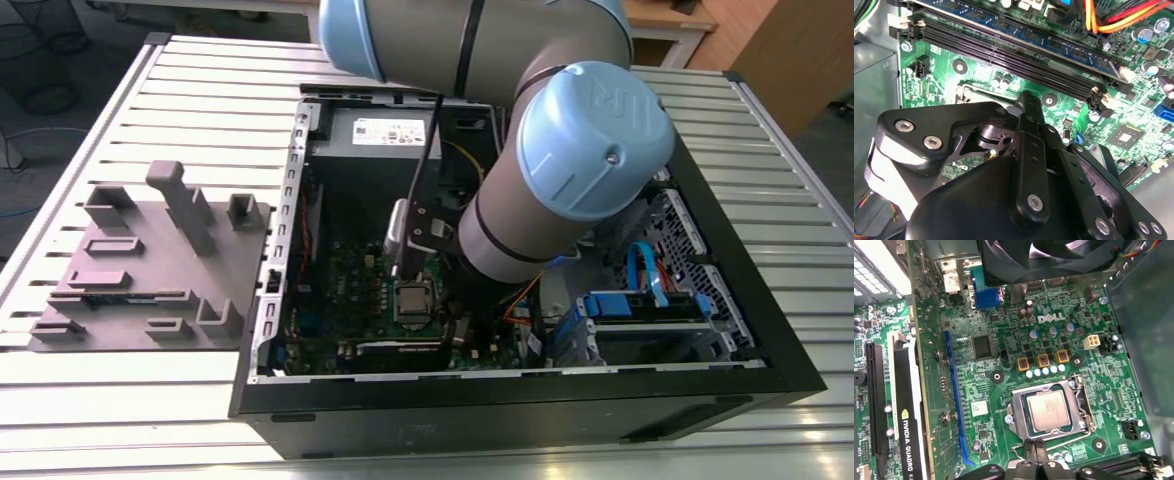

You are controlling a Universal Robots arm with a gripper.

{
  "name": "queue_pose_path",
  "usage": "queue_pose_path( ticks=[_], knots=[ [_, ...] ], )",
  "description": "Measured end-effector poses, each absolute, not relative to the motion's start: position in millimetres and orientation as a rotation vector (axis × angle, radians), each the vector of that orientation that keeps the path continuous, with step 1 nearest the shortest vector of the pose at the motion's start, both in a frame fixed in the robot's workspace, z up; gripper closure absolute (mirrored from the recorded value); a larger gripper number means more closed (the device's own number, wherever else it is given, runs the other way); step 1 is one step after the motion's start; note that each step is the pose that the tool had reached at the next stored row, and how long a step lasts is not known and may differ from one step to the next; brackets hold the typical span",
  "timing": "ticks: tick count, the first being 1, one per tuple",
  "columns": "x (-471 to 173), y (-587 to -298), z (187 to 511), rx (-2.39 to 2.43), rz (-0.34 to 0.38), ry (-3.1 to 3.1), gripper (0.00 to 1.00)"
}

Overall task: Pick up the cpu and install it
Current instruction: 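Install the first cpu locking lever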

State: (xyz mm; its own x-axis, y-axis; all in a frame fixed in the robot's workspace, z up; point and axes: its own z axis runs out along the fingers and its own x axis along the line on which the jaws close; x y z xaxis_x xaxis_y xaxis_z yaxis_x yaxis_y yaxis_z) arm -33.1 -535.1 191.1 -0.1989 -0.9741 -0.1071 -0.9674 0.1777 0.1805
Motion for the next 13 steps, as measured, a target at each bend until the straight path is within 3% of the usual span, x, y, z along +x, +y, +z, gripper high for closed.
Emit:
queue_pose_path(
  ticks=[13],
  knots=[
    [-32.4, -532.9, 186.7, 1.966, -0.312, -2.379, 0.89]
  ],
)
